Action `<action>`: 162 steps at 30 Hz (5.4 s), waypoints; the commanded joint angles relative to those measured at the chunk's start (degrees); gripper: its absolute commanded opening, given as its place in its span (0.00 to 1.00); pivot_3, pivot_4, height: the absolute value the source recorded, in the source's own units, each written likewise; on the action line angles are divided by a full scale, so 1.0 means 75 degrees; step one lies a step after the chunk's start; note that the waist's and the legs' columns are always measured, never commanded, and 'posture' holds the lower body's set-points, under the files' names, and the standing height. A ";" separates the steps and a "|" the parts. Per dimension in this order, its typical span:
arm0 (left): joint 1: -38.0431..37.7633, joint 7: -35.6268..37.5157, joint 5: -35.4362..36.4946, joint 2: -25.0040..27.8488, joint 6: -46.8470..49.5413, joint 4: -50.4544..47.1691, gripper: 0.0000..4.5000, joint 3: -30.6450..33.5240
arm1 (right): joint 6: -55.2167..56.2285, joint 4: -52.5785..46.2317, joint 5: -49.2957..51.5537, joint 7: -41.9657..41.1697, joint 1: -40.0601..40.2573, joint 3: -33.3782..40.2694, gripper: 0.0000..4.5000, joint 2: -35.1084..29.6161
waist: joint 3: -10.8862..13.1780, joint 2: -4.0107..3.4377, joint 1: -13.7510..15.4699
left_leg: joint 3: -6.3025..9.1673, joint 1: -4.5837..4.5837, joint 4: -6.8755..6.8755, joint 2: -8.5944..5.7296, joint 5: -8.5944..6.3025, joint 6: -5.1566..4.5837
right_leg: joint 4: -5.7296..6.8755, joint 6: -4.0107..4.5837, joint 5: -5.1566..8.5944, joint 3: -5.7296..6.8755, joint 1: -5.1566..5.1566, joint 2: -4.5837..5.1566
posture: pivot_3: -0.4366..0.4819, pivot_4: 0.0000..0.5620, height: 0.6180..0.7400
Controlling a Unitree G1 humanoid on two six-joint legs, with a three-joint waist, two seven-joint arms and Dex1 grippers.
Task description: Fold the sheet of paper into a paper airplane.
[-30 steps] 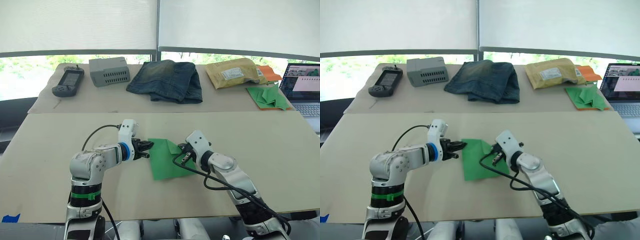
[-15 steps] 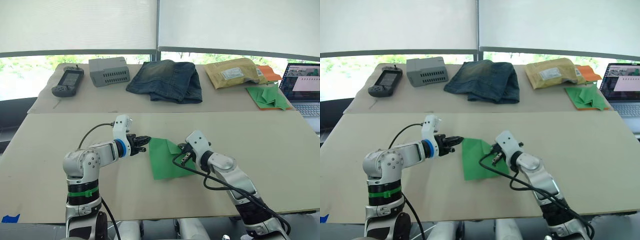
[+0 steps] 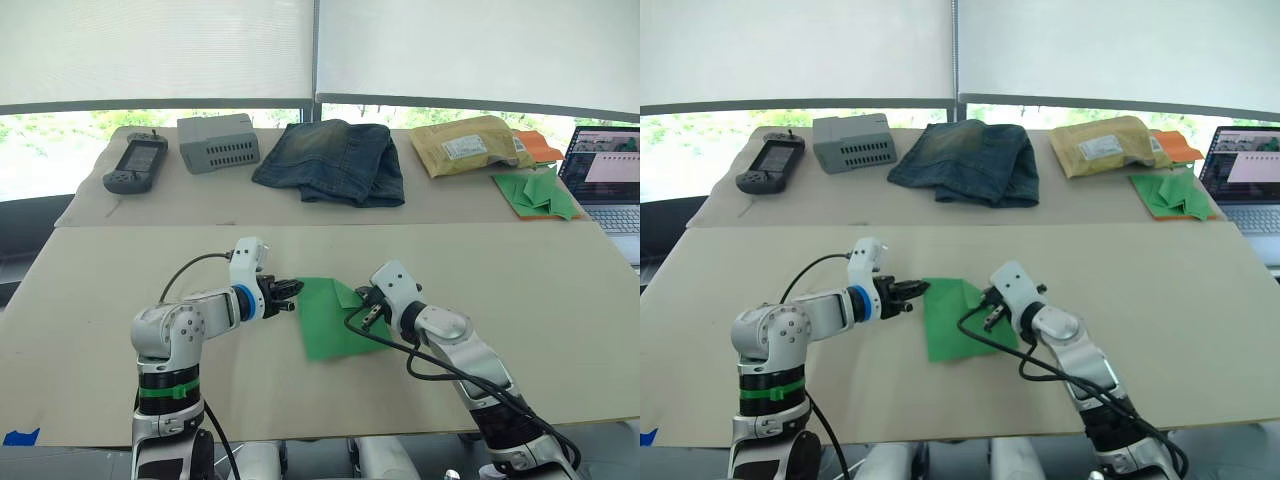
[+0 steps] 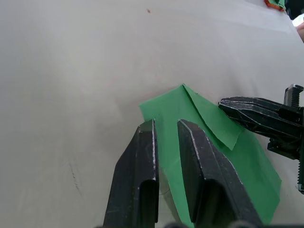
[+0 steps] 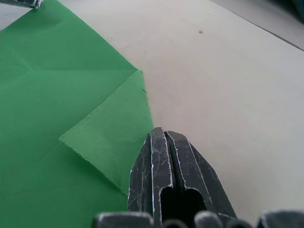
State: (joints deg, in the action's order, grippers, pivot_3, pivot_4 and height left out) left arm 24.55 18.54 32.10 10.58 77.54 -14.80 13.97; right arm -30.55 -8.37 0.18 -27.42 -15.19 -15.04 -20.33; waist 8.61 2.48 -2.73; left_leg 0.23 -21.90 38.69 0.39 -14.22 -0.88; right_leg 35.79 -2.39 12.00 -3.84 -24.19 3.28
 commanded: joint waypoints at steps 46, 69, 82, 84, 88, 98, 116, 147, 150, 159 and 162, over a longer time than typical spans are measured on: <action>0.0495 0.2494 -0.1989 0.1771 -0.4969 0.1038 0.01 -0.3811 | -0.0773 -0.1082 0.0202 0.0027 -0.0608 0.0680 0.00 0.0201 | 0.0088 -0.0014 0.0082 | 0.0007 -0.0163 -0.0007 -0.0041 0.0000 -0.0001 | -0.0007 0.0054 -0.0037 0.0000 -0.0154 0.0030 | 0.48 0.27 0.91; 0.0260 0.2661 -0.2588 0.1554 -0.4563 0.0794 0.01 -0.4601 | -0.0522 -0.0785 0.0116 0.0072 0.0401 0.0204 0.00 0.0205 | 0.0089 -0.0014 0.0072 | 0.0000 -0.0115 0.0022 -0.0038 0.0004 -0.0004 | 0.0010 -0.0005 -0.0013 -0.0001 -0.0104 0.0020 | 0.48 0.27 0.91; 0.0268 0.2566 -0.2249 0.1000 -0.3879 0.0986 0.01 -0.4104 | -0.0563 -0.0893 0.0030 0.0072 0.0449 0.0175 0.00 0.0125 | 0.0089 -0.0014 0.0089 | 0.0000 -0.0062 0.0018 -0.0040 0.0003 -0.0004 | 0.0003 -0.0007 -0.0010 0.0000 -0.0046 0.0021 | 0.48 0.27 0.91; 0.0267 0.2618 -0.2185 0.1014 -0.3756 0.0925 0.01 -0.4070 | -0.0567 -0.0891 0.0012 0.0074 0.0448 0.0164 0.00 0.0119 | 0.0089 -0.0014 0.0089 | 0.0001 -0.0056 0.0019 -0.0040 0.0003 -0.0004 | 0.0000 -0.0008 -0.0009 0.0001 -0.0038 0.0022 | 0.48 0.27 0.91; 0.0294 0.2511 -0.2195 0.0935 -0.3655 0.0946 0.06 -0.3993 | -0.0561 -0.0866 -0.0028 0.0065 0.0429 0.0122 0.00 0.0112 | 0.0089 -0.0014 0.0088 | 0.0002 -0.0052 0.0018 -0.0040 0.0003 -0.0004 | 0.0000 -0.0009 -0.0009 0.0001 -0.0033 0.0022 | 0.48 0.27 0.91; 0.0280 0.2489 -0.2299 0.1039 -0.3634 0.0933 0.55 -0.4184 | -0.0559 -0.0873 -0.0046 0.0035 0.0354 0.0094 0.00 0.0114 | 0.0088 -0.0014 0.0064 | 0.0006 -0.0044 0.0014 -0.0039 0.0003 -0.0003 | 0.0000 -0.0008 -0.0009 0.0001 -0.0028 0.0021 | 0.48 0.27 0.91; -0.0031 0.2567 -0.1576 0.1071 -0.3065 0.0690 0.01 -0.3781 | -0.0526 -0.0824 -0.0061 0.0029 0.0293 0.0110 0.00 0.0095 | 0.0089 -0.0014 0.0057 | 0.0007 -0.0041 0.0014 -0.0037 0.0003 -0.0003 | 0.0000 -0.0008 -0.0009 0.0001 -0.0025 0.0021 | 0.48 0.27 0.91; -0.0004 0.2391 -0.1764 0.1262 -0.3074 0.0968 0.01 -0.4067 | -0.0312 -0.0208 0.0106 -0.0609 -0.0997 -0.0213 0.00 0.0060 | 0.0089 -0.0014 0.0050 | 0.0009 -0.0038 0.0013 -0.0040 0.0003 -0.0003 | 0.0001 -0.0001 -0.0012 0.0001 -0.0024 0.0022 | 0.48 0.27 0.91; 0.0016 0.2287 -0.1849 0.1276 -0.3080 0.0991 0.01 -0.4095 | 0.0104 0.0380 -0.0160 -0.0939 -0.1285 -0.0531 0.00 -0.0233 | 0.0089 -0.0014 0.0058 | 0.0008 -0.0039 0.0013 -0.0042 0.0003 -0.0003 | 0.0001 0.0001 -0.0014 0.0001 -0.0024 0.0023 | 0.48 0.27 0.91; -0.0019 0.2244 -0.1744 0.1296 -0.3195 0.0843 0.01 -0.3910 | 0.0514 0.1251 -0.0215 -0.1553 -0.1505 -0.0730 0.00 -0.0354 | 0.0088 -0.0014 0.0047 | 0.0007 -0.0017 0.0013 -0.0041 0.0003 -0.0003 | 0.0001 -0.0005 -0.0010 0.0001 -0.0005 0.0022 | 0.48 0.27 0.91; -0.0063 0.2280 -0.1433 0.1280 -0.2946 0.0682 0.20 -0.3611 | 0.0611 0.1380 -0.0239 -0.1642 -0.1511 -0.0791 0.00 -0.0289 | 0.0088 -0.0014 0.0037 | 0.0008 -0.0017 0.0012 -0.0039 0.0003 -0.0003 | 0.0003 -0.0004 -0.0011 0.0001 -0.0005 0.0021 | 0.48 0.27 0.91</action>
State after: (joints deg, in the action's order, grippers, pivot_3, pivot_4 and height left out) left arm 24.61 35.95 20.77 19.80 54.10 -8.90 -14.29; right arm -25.97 0.74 -1.09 -38.74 -26.77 -19.83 -22.67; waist 9.27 2.38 -2.45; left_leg 0.29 -22.04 38.78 0.11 -14.20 -0.91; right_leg 35.82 -2.41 11.92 -3.83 -24.23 3.43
